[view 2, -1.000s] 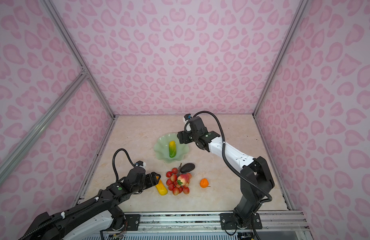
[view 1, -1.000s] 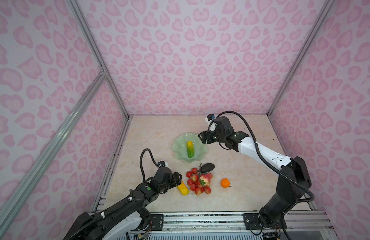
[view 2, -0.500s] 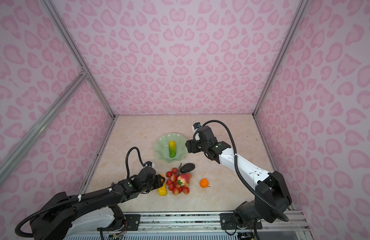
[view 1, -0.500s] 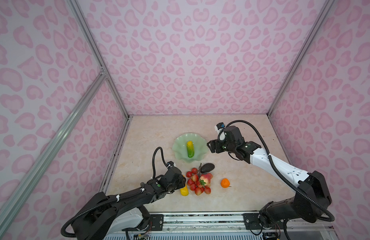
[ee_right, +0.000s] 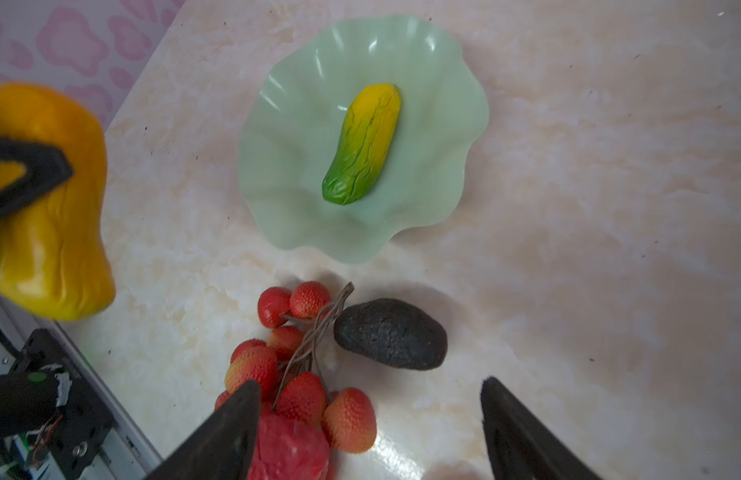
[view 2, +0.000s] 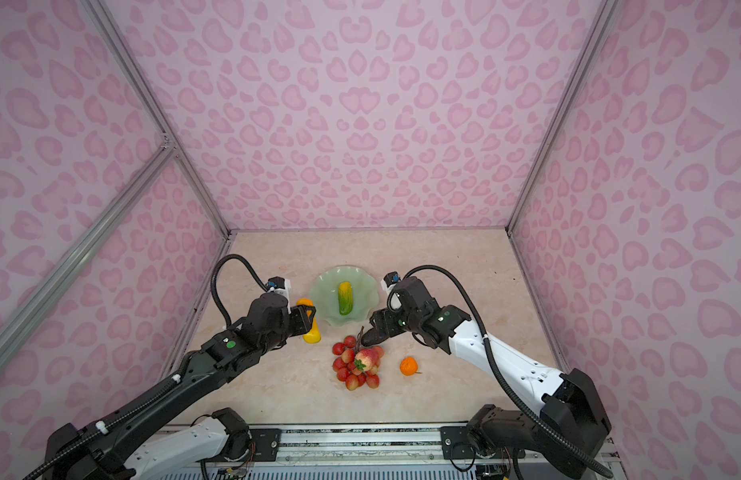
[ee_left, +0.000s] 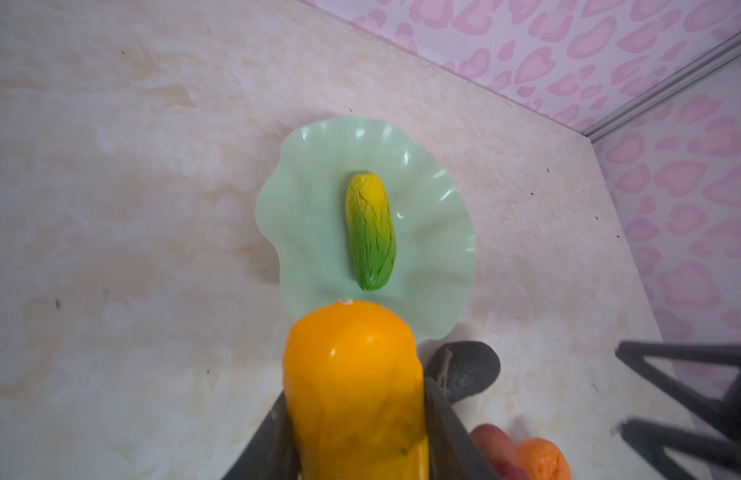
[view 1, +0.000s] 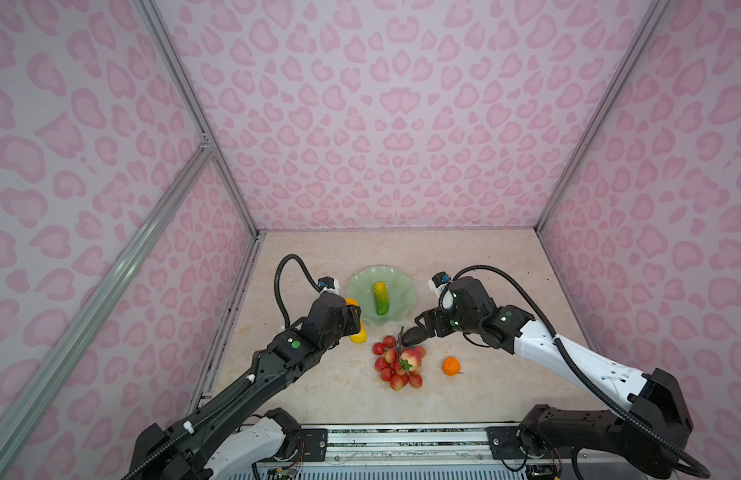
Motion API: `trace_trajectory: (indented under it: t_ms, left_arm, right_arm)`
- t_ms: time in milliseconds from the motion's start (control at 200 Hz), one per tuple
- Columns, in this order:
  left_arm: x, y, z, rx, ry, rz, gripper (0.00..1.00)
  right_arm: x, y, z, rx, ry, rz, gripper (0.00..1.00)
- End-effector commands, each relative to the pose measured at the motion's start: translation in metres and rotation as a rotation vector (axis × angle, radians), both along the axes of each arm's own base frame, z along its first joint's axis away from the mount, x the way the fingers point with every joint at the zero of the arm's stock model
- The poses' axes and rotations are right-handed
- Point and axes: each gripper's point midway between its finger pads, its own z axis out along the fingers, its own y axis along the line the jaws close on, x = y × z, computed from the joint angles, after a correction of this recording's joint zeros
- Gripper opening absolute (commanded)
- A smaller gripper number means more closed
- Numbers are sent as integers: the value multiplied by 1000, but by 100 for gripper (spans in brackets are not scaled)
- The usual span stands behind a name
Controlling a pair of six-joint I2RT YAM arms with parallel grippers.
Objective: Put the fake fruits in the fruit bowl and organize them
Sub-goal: 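Place the mango in the bowl with the left gripper while the right grasps the peach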
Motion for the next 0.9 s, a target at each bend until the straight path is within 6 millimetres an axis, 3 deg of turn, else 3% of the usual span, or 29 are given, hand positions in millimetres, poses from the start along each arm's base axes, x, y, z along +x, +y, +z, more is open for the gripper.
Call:
trace_trajectory:
  t_ms: [0, 215, 475, 595, 740, 895]
  left_arm:
    - [25, -7, 4, 85, -12, -84, 41]
    - [77, -28, -27, 130, 59, -115, 38]
    - [104, -33, -74, 149, 159, -85, 38]
    - [110, -36, -89, 138, 196, -71, 55]
    - [116, -41, -85, 94, 191, -68, 64]
    - [122, -44, -50, 65, 123, -73, 66]
  right_arm:
    - [-31, 1, -15, 0, 90, 9, 83]
    - [-69, 16, -32, 14, 143, 61, 83]
    - [-76, 42, -40, 43, 155, 112, 82]
    - [-72, 44, -50, 19, 166, 105, 81]
    - [-71, 49, -62, -7, 192, 114, 78]
    - [-70, 49, -67, -25, 200, 109, 70]
